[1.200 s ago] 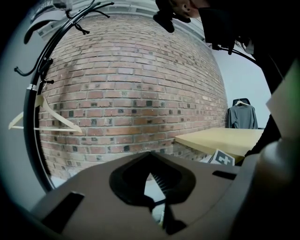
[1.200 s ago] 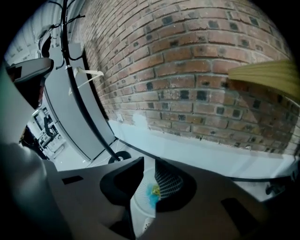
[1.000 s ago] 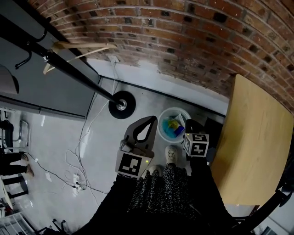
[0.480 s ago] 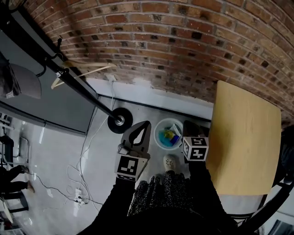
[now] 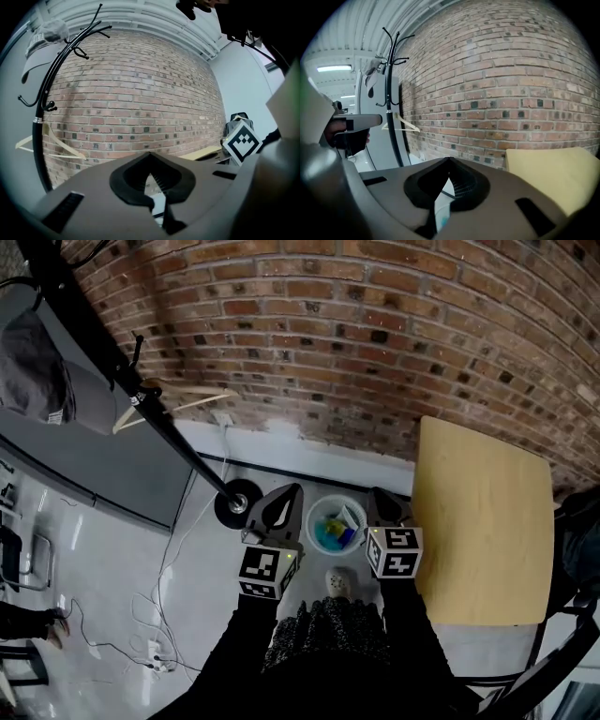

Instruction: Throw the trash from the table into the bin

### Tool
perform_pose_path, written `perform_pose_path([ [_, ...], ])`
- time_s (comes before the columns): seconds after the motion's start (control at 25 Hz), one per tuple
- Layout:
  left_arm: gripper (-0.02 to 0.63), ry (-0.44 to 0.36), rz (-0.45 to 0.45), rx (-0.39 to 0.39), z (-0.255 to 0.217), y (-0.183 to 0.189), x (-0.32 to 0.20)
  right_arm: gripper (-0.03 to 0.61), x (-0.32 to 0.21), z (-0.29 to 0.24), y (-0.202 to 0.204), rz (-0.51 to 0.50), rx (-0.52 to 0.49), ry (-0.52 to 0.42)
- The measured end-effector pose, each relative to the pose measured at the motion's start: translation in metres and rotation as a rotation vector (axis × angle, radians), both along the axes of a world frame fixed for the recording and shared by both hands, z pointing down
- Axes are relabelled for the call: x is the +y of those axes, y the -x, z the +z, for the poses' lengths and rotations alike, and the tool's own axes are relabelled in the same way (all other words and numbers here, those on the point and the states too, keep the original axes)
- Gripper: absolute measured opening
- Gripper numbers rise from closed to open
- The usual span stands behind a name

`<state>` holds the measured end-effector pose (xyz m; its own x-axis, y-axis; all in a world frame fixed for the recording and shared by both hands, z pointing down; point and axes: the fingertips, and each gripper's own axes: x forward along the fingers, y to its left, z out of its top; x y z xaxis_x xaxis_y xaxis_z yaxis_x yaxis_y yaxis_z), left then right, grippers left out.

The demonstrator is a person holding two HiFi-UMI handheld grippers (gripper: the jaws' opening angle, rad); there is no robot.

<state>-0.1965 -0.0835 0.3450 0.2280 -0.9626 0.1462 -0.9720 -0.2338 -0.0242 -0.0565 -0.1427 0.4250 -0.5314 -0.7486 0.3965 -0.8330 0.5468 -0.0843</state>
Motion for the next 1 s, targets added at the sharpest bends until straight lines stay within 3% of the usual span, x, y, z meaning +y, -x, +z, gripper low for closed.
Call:
perform_pose_path([
  [0.44,0.006,-0.026,-0.003,0.017,-0.021,-0.006,0.009,0.011,0.018,-0.063,-0.018,0.033,-0.01,-0.121],
  [1.0,0.006,-0.05,0.001,0.009,-0.035,-0.007,0.02,0.009,0.034,-0.086,-0.018,0.033,0.005,-0.177],
])
